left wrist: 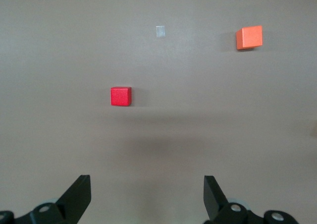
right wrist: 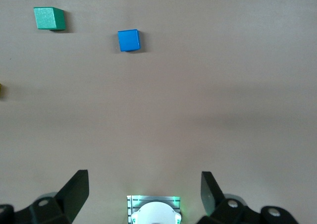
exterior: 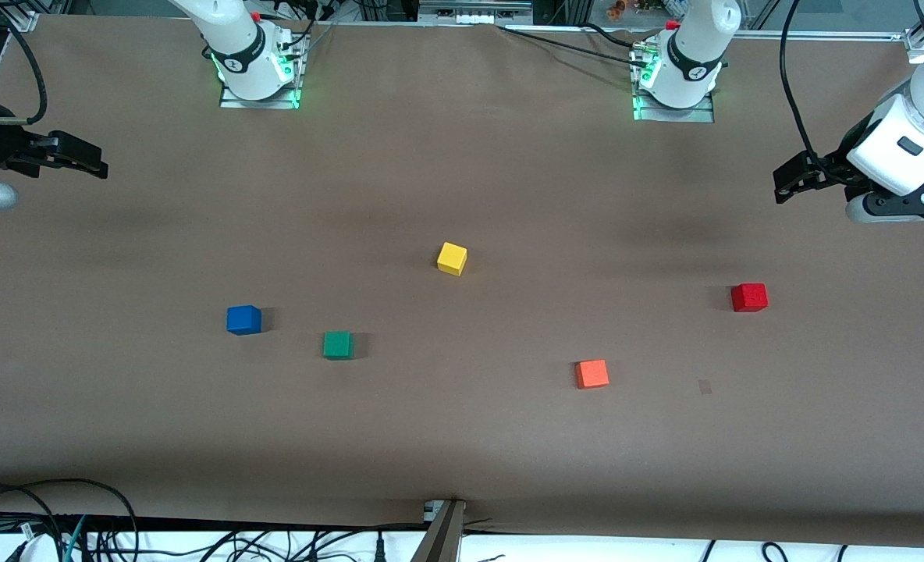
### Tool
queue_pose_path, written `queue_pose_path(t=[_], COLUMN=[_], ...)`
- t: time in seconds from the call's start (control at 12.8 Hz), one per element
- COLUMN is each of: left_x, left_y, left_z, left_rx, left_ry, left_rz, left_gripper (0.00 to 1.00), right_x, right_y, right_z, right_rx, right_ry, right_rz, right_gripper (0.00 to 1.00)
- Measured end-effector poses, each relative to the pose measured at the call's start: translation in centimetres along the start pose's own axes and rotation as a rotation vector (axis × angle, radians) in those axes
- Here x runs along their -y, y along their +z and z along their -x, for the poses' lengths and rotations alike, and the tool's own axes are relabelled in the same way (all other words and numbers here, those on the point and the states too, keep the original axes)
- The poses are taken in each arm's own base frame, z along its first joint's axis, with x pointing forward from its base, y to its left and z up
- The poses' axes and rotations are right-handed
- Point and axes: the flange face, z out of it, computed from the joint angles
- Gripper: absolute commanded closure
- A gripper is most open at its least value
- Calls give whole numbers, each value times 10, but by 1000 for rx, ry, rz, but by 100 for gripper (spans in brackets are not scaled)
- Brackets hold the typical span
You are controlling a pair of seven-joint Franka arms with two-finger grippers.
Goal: Pass red block to right arm, stack on blue
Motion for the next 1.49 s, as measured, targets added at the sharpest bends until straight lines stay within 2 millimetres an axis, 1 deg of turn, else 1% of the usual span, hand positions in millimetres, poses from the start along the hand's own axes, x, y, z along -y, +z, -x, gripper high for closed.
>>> queue_pose_path(t=[0.47, 0.86, 1.49], left_x=[1, 8, 8], left_y=[0, 5, 10], left_z=[0, -4, -7], left_rx=[0, 11, 19], left_ry=[-2, -16, -16], left_rz=[0, 0, -1], left_gripper=[0, 0, 0], right_x=[0, 0, -1], right_y=[0, 0, 0], right_z=[0, 0, 0], right_rx=[0, 0, 0], right_ry=[0, 0, 1], right_rz=[0, 0, 0], right_gripper=[0, 0, 0])
